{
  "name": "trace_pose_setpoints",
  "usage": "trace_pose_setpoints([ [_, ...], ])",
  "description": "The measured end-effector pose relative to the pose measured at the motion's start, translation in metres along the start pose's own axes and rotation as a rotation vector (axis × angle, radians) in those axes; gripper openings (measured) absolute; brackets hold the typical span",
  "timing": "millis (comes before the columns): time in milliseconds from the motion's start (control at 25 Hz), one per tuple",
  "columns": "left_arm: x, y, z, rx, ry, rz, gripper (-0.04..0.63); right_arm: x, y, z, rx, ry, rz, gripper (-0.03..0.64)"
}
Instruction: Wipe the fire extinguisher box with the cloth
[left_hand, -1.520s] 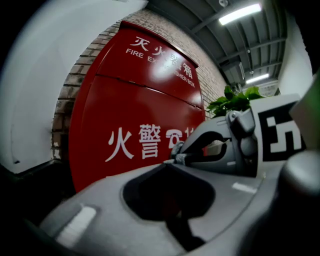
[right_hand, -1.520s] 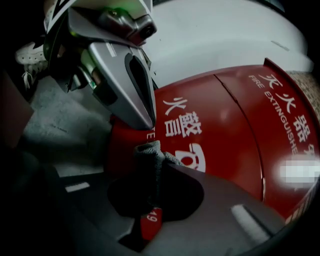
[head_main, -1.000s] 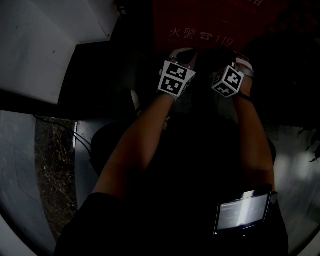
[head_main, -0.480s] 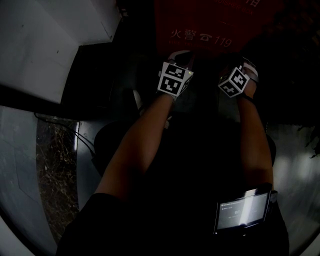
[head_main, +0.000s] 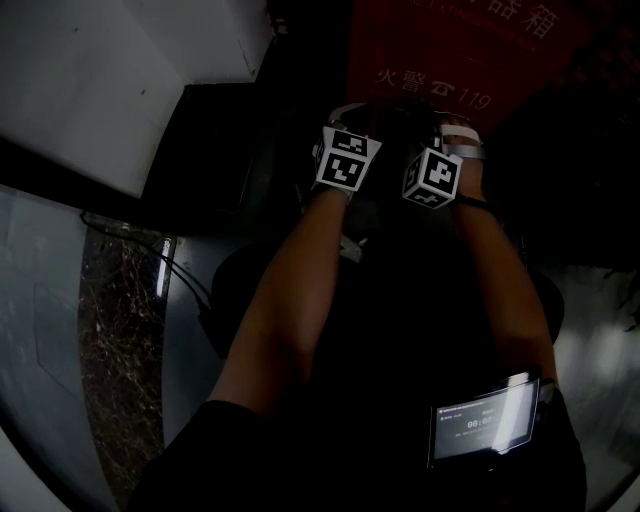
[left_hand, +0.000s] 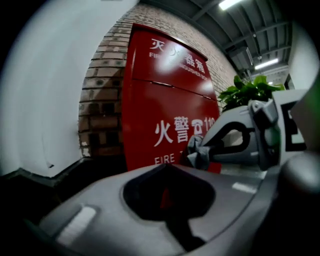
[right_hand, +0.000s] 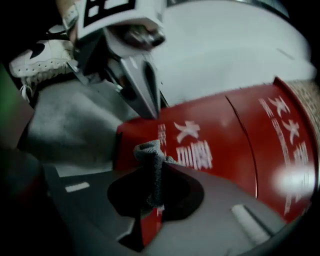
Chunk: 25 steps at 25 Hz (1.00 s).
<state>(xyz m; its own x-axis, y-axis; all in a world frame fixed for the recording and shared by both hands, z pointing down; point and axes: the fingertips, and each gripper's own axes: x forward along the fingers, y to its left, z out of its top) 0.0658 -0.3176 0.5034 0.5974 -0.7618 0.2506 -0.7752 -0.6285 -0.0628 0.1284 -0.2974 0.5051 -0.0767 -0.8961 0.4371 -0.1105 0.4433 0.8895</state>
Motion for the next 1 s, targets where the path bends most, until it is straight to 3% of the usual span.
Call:
trace_pose_setpoints([
  [280,-0.02,0.07,-0.004,-0.127,0.01,0.165,0.003,0.027,0.015,0.08,-0.067,-0.119,0.027,0.031],
  [480,-0.023,0.085,-0.01,-0.223,0.022,0.188,0.003,0.042,0.021,0.11,-0.143,-0.157,0.039,0.031],
  [1000,-0.003,0.066,-0.024,-0.176,0.054,0.145,0.003,0.06,0.018,0.08,-0.125,-0.09,0.059,0.029],
])
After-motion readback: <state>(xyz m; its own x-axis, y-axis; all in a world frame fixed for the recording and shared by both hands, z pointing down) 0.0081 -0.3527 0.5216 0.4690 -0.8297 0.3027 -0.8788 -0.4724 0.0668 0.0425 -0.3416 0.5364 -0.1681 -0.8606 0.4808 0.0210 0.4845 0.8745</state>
